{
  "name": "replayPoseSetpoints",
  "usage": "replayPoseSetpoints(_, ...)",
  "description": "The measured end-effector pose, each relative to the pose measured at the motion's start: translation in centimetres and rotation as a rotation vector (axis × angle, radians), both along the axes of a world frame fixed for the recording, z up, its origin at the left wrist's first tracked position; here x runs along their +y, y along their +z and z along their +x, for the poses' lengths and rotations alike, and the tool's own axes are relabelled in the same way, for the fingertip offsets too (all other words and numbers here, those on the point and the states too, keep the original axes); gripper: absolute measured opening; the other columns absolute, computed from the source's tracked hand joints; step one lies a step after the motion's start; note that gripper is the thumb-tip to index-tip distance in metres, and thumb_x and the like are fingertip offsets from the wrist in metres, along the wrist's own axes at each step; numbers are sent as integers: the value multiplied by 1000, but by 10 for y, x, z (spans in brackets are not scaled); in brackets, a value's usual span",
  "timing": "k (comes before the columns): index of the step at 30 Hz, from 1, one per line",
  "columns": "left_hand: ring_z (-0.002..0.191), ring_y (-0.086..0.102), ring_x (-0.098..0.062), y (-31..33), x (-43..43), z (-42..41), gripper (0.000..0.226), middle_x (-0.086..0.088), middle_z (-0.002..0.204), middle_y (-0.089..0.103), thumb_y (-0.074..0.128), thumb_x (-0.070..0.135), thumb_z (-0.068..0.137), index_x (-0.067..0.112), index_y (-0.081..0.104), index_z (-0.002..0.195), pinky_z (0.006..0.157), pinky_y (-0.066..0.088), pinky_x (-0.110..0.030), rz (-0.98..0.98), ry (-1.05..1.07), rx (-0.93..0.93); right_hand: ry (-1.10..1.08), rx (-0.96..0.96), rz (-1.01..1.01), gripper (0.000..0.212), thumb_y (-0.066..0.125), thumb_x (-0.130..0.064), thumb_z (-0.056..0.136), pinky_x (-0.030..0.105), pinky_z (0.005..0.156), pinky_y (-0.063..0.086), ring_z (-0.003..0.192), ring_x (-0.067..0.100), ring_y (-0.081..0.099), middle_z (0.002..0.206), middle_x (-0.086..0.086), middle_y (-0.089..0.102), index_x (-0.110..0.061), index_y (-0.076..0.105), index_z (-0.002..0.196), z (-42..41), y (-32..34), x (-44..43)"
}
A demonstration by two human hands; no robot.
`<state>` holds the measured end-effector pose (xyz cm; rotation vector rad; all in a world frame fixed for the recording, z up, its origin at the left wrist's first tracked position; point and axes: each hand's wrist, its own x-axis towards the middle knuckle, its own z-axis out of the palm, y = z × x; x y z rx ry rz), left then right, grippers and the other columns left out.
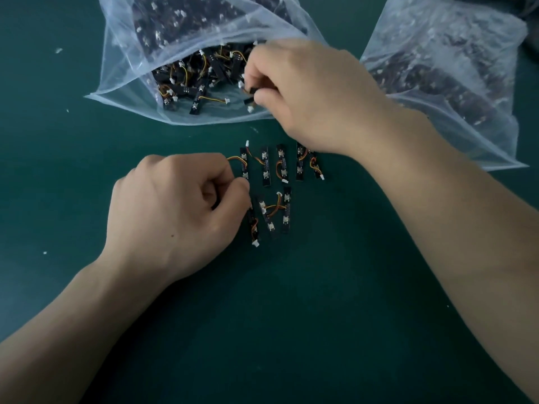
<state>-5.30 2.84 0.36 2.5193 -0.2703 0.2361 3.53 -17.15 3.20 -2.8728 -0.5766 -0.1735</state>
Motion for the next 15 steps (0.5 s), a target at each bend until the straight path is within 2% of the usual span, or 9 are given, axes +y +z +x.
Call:
replayPoseSetpoints(2, 58, 53, -18, -1, 1, 2, 27, 9, 69, 58, 59, 45, 92, 24, 60, 77, 54, 43, -33, -94, -50, -42, -39, -41, 263, 15, 59, -25, 104, 21, 75, 42, 89, 0, 57, 108, -14, 64, -19, 66, 116, -13, 3, 2)
replayPoseSetpoints(4, 62, 56, -14, 0, 1, 2, 20, 11, 78, 61, 61, 48, 98, 29, 63, 104, 57, 45, -35, -164, -108, -109, -30, -7, 628, 11, 65, -16, 99, 14, 76, 46, 84, -3, 62, 99, -12, 67, -11, 69, 108, -36, 5, 8)
replayPoseSetpoints(5, 63, 56, -14, 1, 0, 2, 29, 12, 82, 61, 62, 49, 98, 28, 61, 118, 58, 46, -35, -185, -118, -127, -26, 43, 786, 8, 67, -12, 98, 18, 75, 50, 84, 0, 65, 96, -8, 70, -9, 69, 105, -50, 4, 10)
replayPoseSetpoints(7, 65, 55, -15, 0, 0, 3, 36, 14, 83, 60, 65, 47, 99, 24, 60, 126, 62, 47, -32, -196, -141, -157, -20, 153, 1002, 7, 70, -7, 96, 30, 71, 57, 82, 9, 69, 93, -1, 74, -8, 71, 102, -79, 0, 12)
replayPoseSetpoints(9, 67, 54, -16, 1, 1, 4, 24, 21, 83, 60, 68, 36, 101, 15, 69, 113, 65, 45, -23, -192, -224, -196, -51, 227, 1145, 10, 73, -5, 95, 28, 70, 58, 79, 10, 71, 90, -2, 77, -12, 73, 101, -101, -7, 11)
replayPoseSetpoints(10, 68, 54, -15, 1, 2, 4, 20, 21, 90, 63, 70, 31, 102, 12, 72, 106, 66, 44, -20, -192, -276, -218, -77, 253, 1205, 12, 73, -5, 94, 26, 71, 58, 79, 10, 72, 89, -2, 78, -16, 73, 100, -109, -9, 9)
replayPoseSetpoints(12, 72, 58, -13, 3, 2, 2, 16, 12, 100, 70, 73, 25, 100, 9, 75, 103, 71, 45, -15, -216, -363, -227, -120, 270, 1263, 16, 75, -7, 93, 29, 72, 61, 80, 13, 75, 89, -4, 79, -22, 73, 98, -117, -13, 6)
replayPoseSetpoints(15, 76, 64, -12, 9, 0, -3, 17, 19, 100, 68, 74, 25, 98, 13, 74, 110, 73, 46, -10, -256, -357, -240, -148, 260, 1218, 15, 77, -9, 92, 51, 70, 62, 77, 25, 76, 87, -4, 80, -23, 74, 97, -123, -17, 6)
